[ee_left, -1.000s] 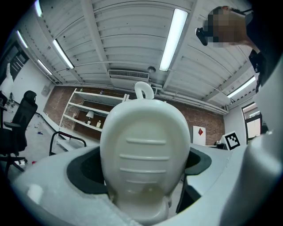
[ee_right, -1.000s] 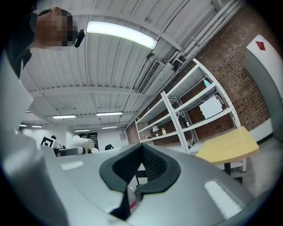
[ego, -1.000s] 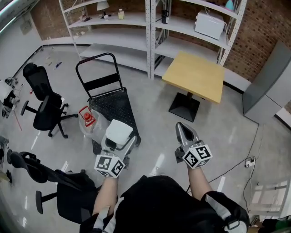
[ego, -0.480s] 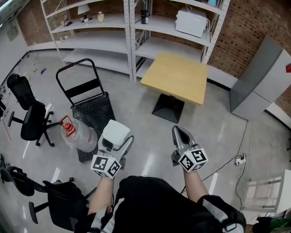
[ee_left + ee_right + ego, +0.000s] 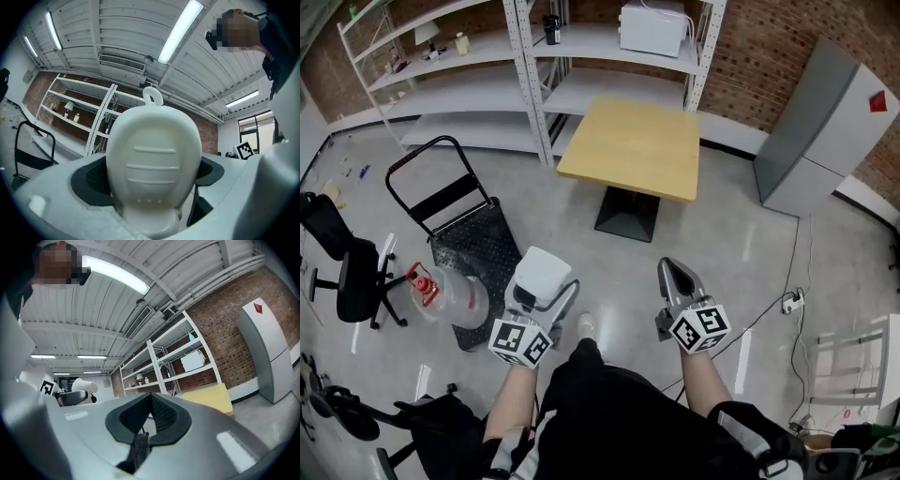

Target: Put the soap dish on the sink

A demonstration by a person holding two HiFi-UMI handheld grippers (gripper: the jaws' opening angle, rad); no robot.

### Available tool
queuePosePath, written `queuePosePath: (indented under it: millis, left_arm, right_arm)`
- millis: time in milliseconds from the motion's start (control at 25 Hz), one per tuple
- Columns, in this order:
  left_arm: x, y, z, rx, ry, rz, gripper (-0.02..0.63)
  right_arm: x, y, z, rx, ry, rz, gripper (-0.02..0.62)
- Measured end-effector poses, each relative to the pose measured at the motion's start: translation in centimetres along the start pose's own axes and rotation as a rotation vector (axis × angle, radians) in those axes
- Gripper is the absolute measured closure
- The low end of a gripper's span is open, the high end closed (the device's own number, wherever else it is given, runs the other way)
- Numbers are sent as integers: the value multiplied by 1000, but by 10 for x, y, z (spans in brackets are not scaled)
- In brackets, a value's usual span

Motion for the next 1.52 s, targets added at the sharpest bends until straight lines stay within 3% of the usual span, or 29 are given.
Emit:
queuePosePath:
  millis: [880, 1520]
  left_arm:
    - [2, -53, 180, -225, -66, -35, 120]
    - [9, -95, 255, -313, -93, -48, 120]
  right_arm:
    - [25, 80, 63, -209, 49, -38, 589]
    - [31, 103, 117, -303, 64, -49, 589]
Point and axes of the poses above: the fingertips, and each gripper's own axes: z forward along the fingers, y to its right, x out of its top, the point moved 8 cm from there along -z, backward along the fingers, and after that the axes turned 5 degrees about -z, right-handed, at the moved point
